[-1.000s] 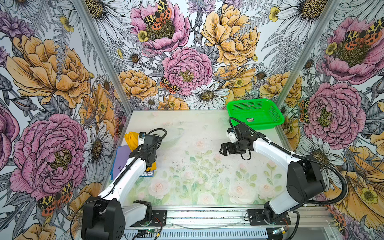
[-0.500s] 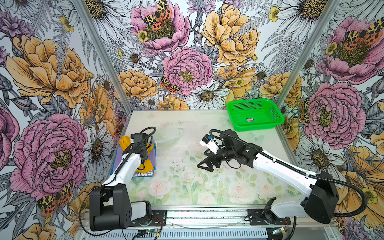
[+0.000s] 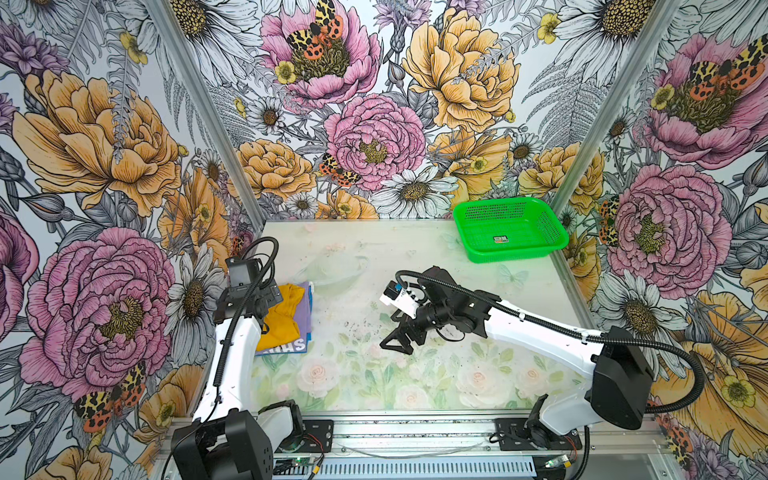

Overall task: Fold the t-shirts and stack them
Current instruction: 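Carry the yellow shirt with the left gripper onto the lavender shirt stack, then lower the yellow shirt onto the stack and open the left gripper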

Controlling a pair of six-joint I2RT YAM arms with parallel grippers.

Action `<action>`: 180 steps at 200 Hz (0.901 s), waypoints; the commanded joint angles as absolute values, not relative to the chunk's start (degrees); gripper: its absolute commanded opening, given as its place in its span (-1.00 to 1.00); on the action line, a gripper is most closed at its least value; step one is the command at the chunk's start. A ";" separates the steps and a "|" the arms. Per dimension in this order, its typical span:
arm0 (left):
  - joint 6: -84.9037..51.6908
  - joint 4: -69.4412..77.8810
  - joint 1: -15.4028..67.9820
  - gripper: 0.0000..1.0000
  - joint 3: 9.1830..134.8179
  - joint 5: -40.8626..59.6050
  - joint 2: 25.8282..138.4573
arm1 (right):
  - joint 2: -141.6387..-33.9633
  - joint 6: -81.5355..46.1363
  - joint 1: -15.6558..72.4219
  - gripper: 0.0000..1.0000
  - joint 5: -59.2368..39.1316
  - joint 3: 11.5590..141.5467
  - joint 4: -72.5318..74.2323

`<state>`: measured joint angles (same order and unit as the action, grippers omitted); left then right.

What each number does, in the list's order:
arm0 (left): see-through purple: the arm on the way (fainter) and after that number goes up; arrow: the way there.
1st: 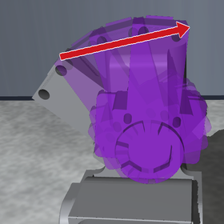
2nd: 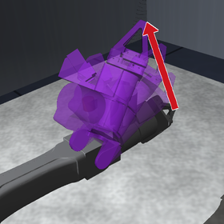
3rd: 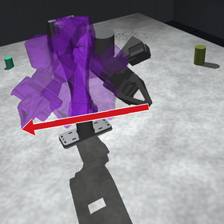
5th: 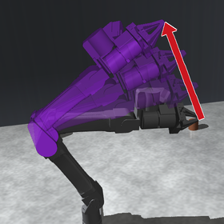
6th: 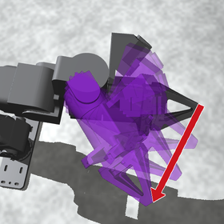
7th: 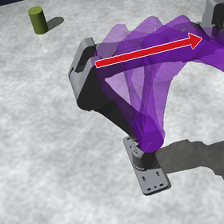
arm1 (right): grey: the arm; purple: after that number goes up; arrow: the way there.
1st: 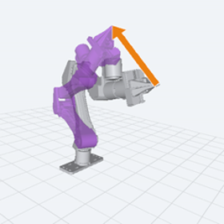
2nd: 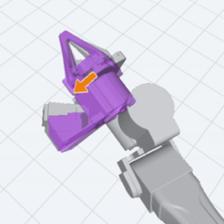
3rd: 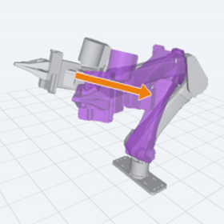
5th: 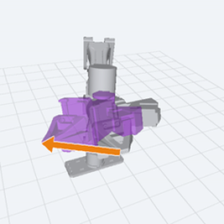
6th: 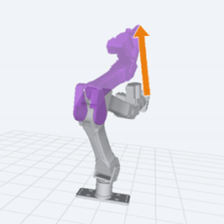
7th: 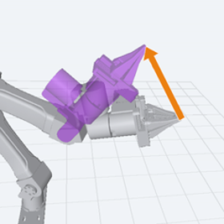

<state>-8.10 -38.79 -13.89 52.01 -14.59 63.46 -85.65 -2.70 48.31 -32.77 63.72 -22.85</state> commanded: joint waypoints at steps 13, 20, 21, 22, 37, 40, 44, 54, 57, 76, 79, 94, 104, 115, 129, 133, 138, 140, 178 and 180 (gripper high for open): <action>-12.29 -41.90 -13.94 0.67 52.24 -1.04 63.73 | -85.95 -2.85 48.17 0.98 -30.95 64.95 -20.61; -13.09 -41.87 -13.74 0.59 52.18 0.17 64.23 | -86.04 -2.81 48.16 0.98 -30.90 64.89 -20.66; -13.18 -41.90 -13.68 0.58 52.10 0.39 64.33 | -86.04 -2.86 48.16 0.99 -30.87 64.87 -20.70; -13.23 -41.91 -13.65 0.57 52.07 0.50 64.42 | -86.04 -2.83 48.16 0.99 -30.86 64.87 -20.72; -15.18 -42.89 -12.05 0.47 52.13 0.44 65.86 | -86.02 -2.96 48.08 0.98 -30.50 64.74 -20.67; -15.59 -43.15 -11.58 0.46 52.12 0.18 66.16 | -85.99 -2.93 48.08 0.99 -30.37 64.64 -20.70; -15.98 -43.48 -10.83 0.43 52.12 -0.05 66.51 | -85.96 -2.97 48.00 0.99 -30.40 64.60 -20.66; -16.89 -44.41 -8.69 0.27 51.99 -1.26 67.07 | -85.91 -3.03 47.92 0.99 -30.21 64.43 -20.66; -17.23 -44.82 -8.13 0.21 51.97 -1.76 67.20 | -85.87 -3.08 47.90 0.98 -30.15 64.35 -20.69; -19.18 -47.00 -3.95 -0.11 51.41 -4.85 68.12 | -85.70 -3.11 47.59 0.99 -30.21 63.91 -20.71; -19.24 -47.24 -3.44 -0.11 51.29 -4.95 68.30 | -85.69 -3.11 47.63 0.99 -30.17 63.82 -20.66; -19.76 -48.80 -0.94 -0.09 50.98 -6.23 69.24 | -85.69 -3.08 47.20 0.99 -30.47 63.55 -20.71; -19.95 -50.04 0.07 -0.04 50.91 -7.87 70.01 | -85.67 -3.14 46.98 0.99 -30.66 63.46 -20.74; -20.70 -51.09 0.68 0.02 50.82 -9.65 70.03 | -85.69 -3.06 46.93 0.99 -31.37 63.29 -20.75; -21.53 -52.07 2.13 0.11 51.36 -13.56 69.19 | -85.86 -2.86 46.93 0.98 -33.61 63.28 -20.71; -21.76 -52.40 2.38 0.18 51.49 -14.64 68.83 | -86.09 -2.85 46.97 0.99 -34.28 63.36 -20.61; -22.04 -52.64 2.38 0.30 51.60 -15.64 68.47 | -86.44 -2.66 47.14 0.99 -35.12 63.58 -20.45; -22.08 -52.64 2.38 0.36 51.64 -15.93 68.31 | -86.65 -2.62 47.25 0.99 -35.48 63.66 -20.36; -16.48 -50.79 -4.41 0.62 56.62 -8.64 70.58 | -94.84 -5.52 50.44 0.92 -35.21 67.43 -11.13; -16.10 -50.51 -4.71 0.61 57.09 -8.27 70.93 | -95.41 -6.06 50.69 0.91 -34.97 67.59 -9.97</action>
<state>-20.01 -51.88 -0.78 52.21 -11.31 69.28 -89.95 -3.46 48.47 -34.54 64.55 -19.03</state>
